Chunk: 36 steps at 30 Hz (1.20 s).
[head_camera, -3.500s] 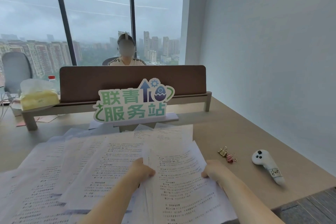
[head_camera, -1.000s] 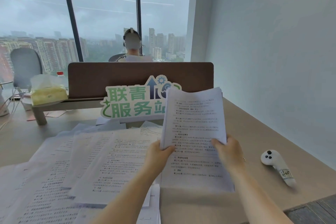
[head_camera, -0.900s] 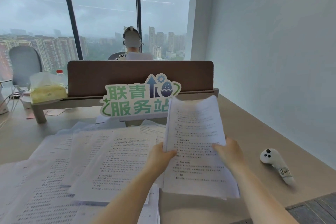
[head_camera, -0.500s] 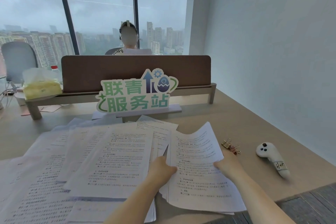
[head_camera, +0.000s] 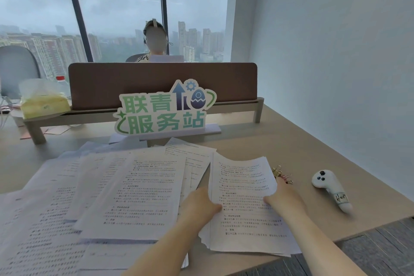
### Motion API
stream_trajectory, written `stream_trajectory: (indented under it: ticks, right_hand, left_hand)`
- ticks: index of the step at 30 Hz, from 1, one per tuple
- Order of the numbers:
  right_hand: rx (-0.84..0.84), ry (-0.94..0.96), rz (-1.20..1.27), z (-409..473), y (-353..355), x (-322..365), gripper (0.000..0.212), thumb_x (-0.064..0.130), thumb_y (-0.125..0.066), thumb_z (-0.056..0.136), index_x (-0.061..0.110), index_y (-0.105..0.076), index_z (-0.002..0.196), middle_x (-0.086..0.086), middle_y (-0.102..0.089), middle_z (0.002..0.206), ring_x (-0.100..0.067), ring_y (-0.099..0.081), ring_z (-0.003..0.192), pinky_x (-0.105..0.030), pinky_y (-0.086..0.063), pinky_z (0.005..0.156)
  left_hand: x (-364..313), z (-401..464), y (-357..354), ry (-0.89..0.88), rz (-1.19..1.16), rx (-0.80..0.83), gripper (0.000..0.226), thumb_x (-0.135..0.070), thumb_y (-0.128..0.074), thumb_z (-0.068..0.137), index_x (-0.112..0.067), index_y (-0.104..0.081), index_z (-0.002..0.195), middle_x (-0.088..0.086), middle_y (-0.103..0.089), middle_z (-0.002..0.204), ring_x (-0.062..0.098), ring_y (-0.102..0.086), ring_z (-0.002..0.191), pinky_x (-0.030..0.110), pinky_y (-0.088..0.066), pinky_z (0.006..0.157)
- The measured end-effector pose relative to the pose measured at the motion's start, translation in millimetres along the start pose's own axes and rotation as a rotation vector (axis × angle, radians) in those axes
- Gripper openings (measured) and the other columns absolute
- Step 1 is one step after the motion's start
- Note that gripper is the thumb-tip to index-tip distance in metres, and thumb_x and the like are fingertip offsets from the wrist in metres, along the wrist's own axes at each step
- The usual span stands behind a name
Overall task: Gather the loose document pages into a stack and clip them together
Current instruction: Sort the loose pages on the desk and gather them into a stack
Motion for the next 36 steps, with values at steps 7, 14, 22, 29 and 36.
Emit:
stream_trajectory:
  ticks: [7, 14, 22, 29, 36]
  right_hand:
    - [-0.157, 0.133, -0.165, -13.4, 2.1, 34.8, 0.054, 0.033, -0.059, 0.086, 0.025, -0.044, 0.137, -0.008, -0.043, 0.137, -0.028, -0.043, 0.126, -0.036, -0.047, 0.09]
    - [0.04, 0.374, 0.033, -53.4, -57.5, 133.8, 0.049, 0.035, -0.054, 0.091, 0.019, -0.05, 0.137, -0.003, -0.055, 0.132, -0.023, -0.056, 0.116, -0.034, -0.047, 0.091]
    - [0.226, 0.298, 0.214, -82.0, -98.3, 189.0, 0.044, 0.024, -0.057, 0.089, 0.002, -0.055, 0.128, -0.014, -0.064, 0.121, -0.028, -0.062, 0.102, -0.033, -0.05, 0.085]
    - [0.292, -0.002, 0.744, -68.6, -117.2, 184.5, 0.028, 0.004, -0.061, 0.074, 0.013, -0.034, 0.078, -0.008, -0.046, 0.072, -0.019, -0.044, 0.066, -0.031, -0.028, 0.064]
    - [0.322, -0.192, 0.934, -59.3, -133.4, 181.9, 0.02, 0.003, -0.064, 0.081, 0.002, -0.057, 0.1, -0.016, -0.063, 0.095, -0.03, -0.062, 0.089, -0.041, -0.052, 0.079]
  left_hand:
    - [11.1, -3.2, 26.9, 0.001, 0.097, -0.153, 0.064, -0.055, -0.059, 0.079, -0.024, -0.046, 0.133, -0.003, -0.051, 0.125, 0.021, -0.058, 0.108, 0.033, -0.044, 0.078]
    - [80.4, -9.2, 83.5, 0.111, 0.176, -0.269, 0.057, -0.048, -0.054, 0.087, -0.026, -0.045, 0.138, 0.0, -0.043, 0.141, 0.024, -0.038, 0.128, 0.039, -0.044, 0.097]
    - [150.0, -25.3, 127.6, 0.248, 0.272, -0.243, 0.079, -0.06, -0.057, 0.074, -0.035, -0.033, 0.146, -0.002, -0.028, 0.156, 0.027, -0.024, 0.142, 0.046, -0.029, 0.111]
    - [200.4, -33.3, 141.6, 0.411, 0.298, -0.122, 0.099, -0.076, -0.059, 0.063, -0.037, -0.025, 0.147, 0.008, -0.022, 0.158, 0.037, -0.02, 0.143, 0.062, -0.021, 0.11]
    - [206.3, -34.7, 140.1, 0.386, 0.354, -0.129, 0.096, -0.084, -0.05, 0.063, -0.035, -0.032, 0.143, 0.006, -0.031, 0.149, 0.034, -0.027, 0.136, 0.056, -0.027, 0.108]
Point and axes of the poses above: each hand's wrist, its own z-axis towards the middle knuckle, its own y-axis out of the back of the hand, x = y × z, the point moved 9 cm from there along z, towards the middle knuckle
